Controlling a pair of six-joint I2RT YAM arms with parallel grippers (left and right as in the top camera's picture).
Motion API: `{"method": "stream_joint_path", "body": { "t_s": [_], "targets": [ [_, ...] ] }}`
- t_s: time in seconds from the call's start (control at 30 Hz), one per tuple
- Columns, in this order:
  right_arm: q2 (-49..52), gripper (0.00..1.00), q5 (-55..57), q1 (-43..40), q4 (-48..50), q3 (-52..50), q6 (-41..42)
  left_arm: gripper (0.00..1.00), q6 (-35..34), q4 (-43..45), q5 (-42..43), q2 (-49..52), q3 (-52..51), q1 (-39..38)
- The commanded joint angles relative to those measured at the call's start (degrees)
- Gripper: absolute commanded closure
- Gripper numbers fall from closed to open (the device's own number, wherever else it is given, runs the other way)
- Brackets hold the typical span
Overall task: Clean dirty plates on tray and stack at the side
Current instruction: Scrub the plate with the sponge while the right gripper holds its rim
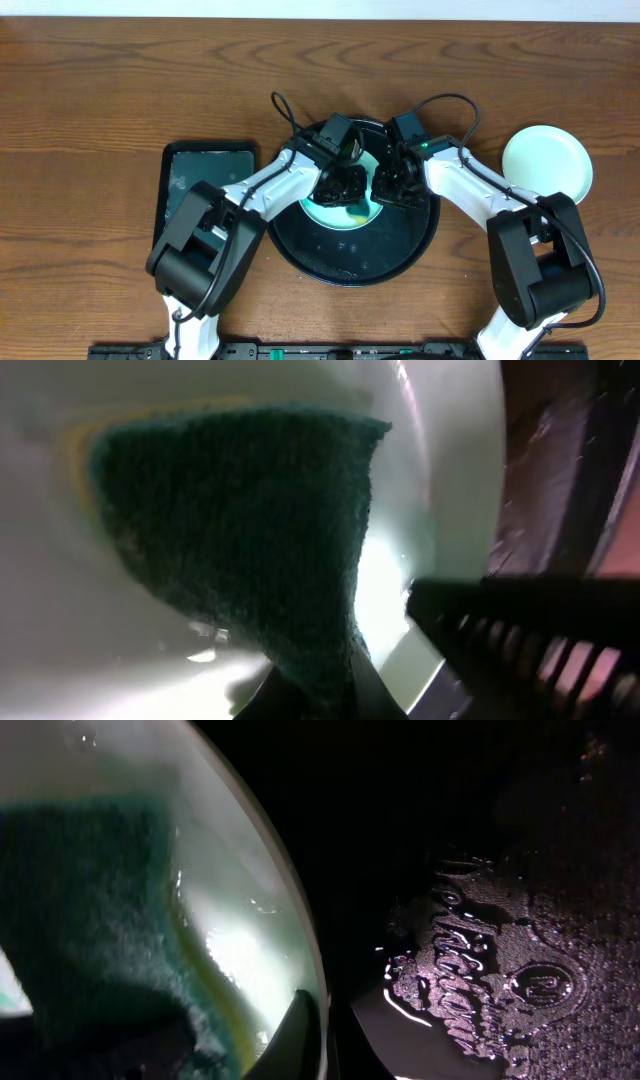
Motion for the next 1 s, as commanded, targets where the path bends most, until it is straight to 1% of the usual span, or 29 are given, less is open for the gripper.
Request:
{"method": "stream_joint_path", "body": {
  "t_s": [0.0, 0.2, 0.37, 0.47, 0.57, 0.7, 0.83, 0.97],
  "targets": [
    [2.0, 0.99, 4.6, 0.4, -2.5, -2.3, -1.5, 0.93, -3.4, 4.4, -0.1, 3.7, 0.1, 3.3],
    [2.0, 0.99, 4.5, 0.5, -2.9, -2.3, -1.5, 0.93, -3.3, 4.9, -6.8, 5.4, 0.2, 10.7],
    [2.0, 0.99, 4.5, 0.5, -2.9, -2.3, -1.5, 0.93, -2.2, 4.1, -8.2, 4.2, 0.2, 16.3],
    [2.0, 0.99, 4.6, 0.4, -2.8, -2.3, -1.5, 0.93, -0.5, 1.5, -10.8, 3.2, 0.3, 17.9],
    [2.0, 0.99, 4.6, 0.4, -2.8, -2.3, -1.5, 0.93, 2.0, -3.3, -13.3, 2.8, 0.5, 17.9],
    [2.0, 0.99, 4.6, 0.4, -2.6, -2.3, -1.5, 0.93, 5.6, -12.0, -19.5, 2.8, 0.6, 16.6],
    [2.0, 0.99, 4.6, 0.4, -2.0, -2.3, -1.5, 0.93, 9.4, -19.5, -26.3, 2.8, 0.6, 14.0],
    [2.0, 0.99, 4.6, 0.4, -1.9, -2.3, -1.5, 0.93, 11.2, -24.8, -31.2, 2.8, 0.6, 10.6]
  ]
}}
